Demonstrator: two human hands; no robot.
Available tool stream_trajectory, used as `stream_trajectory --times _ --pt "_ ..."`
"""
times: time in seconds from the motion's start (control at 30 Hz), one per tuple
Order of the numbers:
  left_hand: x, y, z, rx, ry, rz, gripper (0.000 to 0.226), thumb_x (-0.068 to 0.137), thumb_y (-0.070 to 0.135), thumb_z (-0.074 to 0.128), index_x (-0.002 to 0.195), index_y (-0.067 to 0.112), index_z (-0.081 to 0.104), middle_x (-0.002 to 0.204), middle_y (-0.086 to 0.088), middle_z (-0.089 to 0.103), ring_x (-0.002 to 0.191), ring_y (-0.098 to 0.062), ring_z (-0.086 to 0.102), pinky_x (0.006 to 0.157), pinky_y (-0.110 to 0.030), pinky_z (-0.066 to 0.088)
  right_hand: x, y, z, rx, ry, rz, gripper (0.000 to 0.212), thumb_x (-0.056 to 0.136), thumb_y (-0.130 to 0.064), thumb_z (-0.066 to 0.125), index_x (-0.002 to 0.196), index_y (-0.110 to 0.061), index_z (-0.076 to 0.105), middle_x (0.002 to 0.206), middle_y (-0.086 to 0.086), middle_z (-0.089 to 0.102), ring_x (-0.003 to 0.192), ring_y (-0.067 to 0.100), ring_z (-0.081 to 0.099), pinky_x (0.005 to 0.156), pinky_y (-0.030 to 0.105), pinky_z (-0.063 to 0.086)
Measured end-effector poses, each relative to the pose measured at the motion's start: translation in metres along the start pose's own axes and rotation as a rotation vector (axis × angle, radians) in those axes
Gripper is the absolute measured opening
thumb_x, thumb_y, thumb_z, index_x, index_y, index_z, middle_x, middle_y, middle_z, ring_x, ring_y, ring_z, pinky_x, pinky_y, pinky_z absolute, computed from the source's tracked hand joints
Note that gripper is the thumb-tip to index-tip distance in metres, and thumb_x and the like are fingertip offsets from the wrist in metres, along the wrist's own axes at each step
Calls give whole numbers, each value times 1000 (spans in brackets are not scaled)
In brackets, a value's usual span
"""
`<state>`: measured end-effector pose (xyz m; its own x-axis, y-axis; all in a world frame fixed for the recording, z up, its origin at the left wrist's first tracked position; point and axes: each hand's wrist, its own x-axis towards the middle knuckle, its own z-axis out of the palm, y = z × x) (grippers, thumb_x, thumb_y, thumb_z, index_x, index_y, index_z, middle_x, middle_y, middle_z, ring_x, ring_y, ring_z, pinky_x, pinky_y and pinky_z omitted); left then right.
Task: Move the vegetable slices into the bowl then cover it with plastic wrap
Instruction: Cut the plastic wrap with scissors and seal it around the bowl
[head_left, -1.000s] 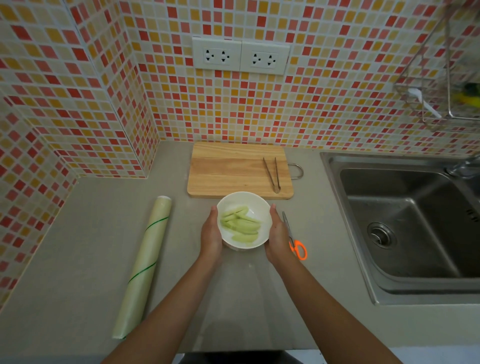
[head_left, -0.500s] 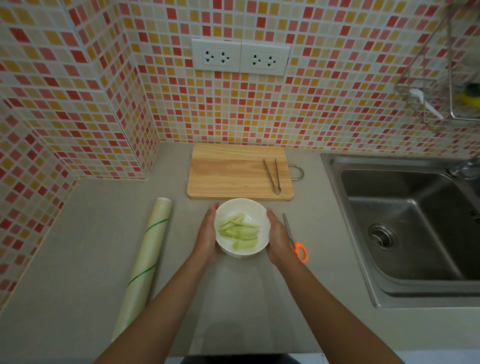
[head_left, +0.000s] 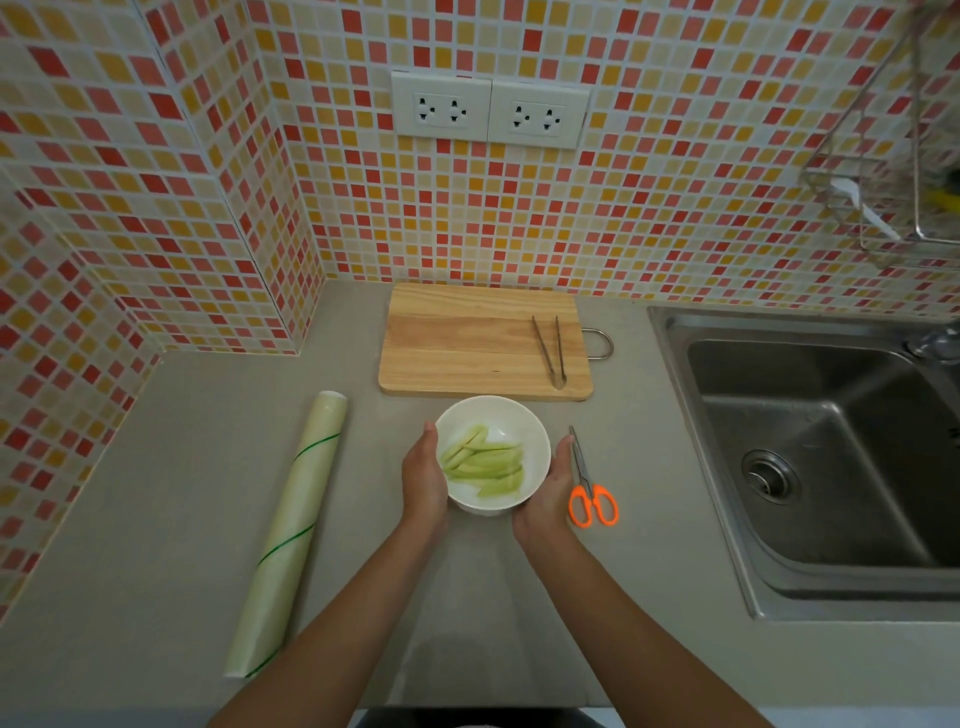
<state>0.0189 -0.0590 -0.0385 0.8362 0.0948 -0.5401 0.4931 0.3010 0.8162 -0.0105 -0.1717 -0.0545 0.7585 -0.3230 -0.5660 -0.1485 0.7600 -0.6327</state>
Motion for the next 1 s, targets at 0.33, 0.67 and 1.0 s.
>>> stream_trajectory --times 0.33,0.67,1.0 --pt "-14 -8 8 -112 126 87 37 99 40 41 104 14 67 106 -5 70 102 -22 66 92 -38 52 -1 7 5 73 128 -63 56 92 -63 36 90 -20 72 86 4 74 81 20 72 70 32 56" --pt "-2 6 -8 82 23 129 36 99 37 43 80 18 67 83 -2 69 80 -18 65 75 -34 51 1 -25 0 -270 -161 -22 63 94 -59 32 109 -9 66 111 20 66 110 33 62 100 47 44" --pt "9 13 -11 -2 -188 -46 63 93 64 28 110 20 70 109 -7 73 105 -24 68 88 -36 53 1 -32 -4 -278 -160 -10 56 96 -47 42 124 -1 59 125 25 61 118 37 58 105 54 41"
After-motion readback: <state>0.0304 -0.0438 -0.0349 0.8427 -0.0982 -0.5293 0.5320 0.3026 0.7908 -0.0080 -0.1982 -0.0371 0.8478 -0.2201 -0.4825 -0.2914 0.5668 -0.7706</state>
